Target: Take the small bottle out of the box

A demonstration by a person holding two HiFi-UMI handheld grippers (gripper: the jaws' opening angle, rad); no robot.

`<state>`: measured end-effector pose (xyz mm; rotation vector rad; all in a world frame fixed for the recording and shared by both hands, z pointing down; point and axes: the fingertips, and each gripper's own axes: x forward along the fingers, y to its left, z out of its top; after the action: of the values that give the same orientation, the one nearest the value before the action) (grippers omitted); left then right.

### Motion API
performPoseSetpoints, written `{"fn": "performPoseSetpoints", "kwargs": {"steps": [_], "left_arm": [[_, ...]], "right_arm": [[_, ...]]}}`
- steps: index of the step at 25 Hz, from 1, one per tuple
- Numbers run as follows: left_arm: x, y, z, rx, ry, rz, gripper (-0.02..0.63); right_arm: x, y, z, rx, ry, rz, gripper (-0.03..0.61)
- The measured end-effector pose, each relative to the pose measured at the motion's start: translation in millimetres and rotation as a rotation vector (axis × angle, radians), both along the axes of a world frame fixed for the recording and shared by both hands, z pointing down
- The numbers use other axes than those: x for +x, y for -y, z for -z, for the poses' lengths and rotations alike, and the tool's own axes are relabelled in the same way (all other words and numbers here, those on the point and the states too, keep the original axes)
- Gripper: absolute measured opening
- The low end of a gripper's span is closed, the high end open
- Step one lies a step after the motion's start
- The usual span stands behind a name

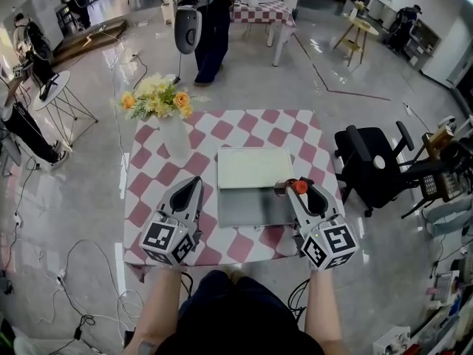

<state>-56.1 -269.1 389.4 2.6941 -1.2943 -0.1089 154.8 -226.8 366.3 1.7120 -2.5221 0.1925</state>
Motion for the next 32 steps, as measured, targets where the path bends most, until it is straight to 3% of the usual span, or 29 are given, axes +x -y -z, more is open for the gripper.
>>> {"fn": "performPoseSetpoints", "kwargs": {"steps": [32], "left_arm": [[-17.9,7.1,40.7,0.067,-0.039,0.036,0.003]], "right_arm": [[4.1,1.6,38.0,0.077,0.010,-0.017,0.152]]}}
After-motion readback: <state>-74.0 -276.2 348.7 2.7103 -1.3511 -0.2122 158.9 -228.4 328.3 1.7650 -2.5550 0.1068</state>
